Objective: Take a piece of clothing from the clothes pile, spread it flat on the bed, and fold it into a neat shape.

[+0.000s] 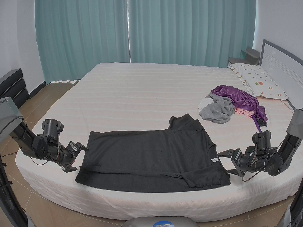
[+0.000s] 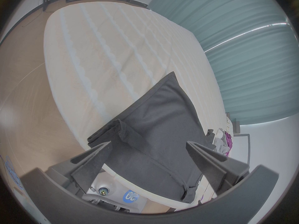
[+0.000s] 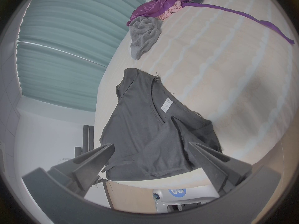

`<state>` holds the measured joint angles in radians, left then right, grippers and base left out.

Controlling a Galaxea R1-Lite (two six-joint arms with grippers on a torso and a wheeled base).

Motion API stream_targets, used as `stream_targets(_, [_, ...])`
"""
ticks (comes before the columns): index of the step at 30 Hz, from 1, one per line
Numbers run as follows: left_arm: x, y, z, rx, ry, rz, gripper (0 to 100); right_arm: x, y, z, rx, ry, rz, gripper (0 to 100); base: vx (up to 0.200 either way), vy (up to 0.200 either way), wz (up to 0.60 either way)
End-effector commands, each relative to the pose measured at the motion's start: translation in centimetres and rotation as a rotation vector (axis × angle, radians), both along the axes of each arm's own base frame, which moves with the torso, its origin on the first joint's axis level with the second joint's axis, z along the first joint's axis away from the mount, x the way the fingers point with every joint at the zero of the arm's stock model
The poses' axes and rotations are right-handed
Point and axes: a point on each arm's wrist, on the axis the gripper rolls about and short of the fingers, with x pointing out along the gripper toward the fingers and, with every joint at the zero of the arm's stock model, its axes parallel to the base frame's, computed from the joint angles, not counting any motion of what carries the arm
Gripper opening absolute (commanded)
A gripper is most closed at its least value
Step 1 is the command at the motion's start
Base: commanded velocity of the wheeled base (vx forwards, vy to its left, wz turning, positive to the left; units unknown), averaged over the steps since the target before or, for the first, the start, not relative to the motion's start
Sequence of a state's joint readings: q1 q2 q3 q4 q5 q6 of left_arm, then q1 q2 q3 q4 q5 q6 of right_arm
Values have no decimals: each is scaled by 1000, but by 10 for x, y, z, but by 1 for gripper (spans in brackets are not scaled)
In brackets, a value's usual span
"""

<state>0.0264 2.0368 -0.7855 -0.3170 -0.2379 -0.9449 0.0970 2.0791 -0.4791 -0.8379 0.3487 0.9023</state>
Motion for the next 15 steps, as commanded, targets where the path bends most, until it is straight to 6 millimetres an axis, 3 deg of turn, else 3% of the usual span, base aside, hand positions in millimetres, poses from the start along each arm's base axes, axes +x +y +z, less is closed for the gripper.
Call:
stream_targets(1, [-6,-4,3,1,-1,-16,100,-5,-1,2,3,4,-2,100,0,0,0])
stream_targets(15, [-40,-39,-16,119,136,-158,100,-14,0,-9,-6,62,3,100,0,0,0])
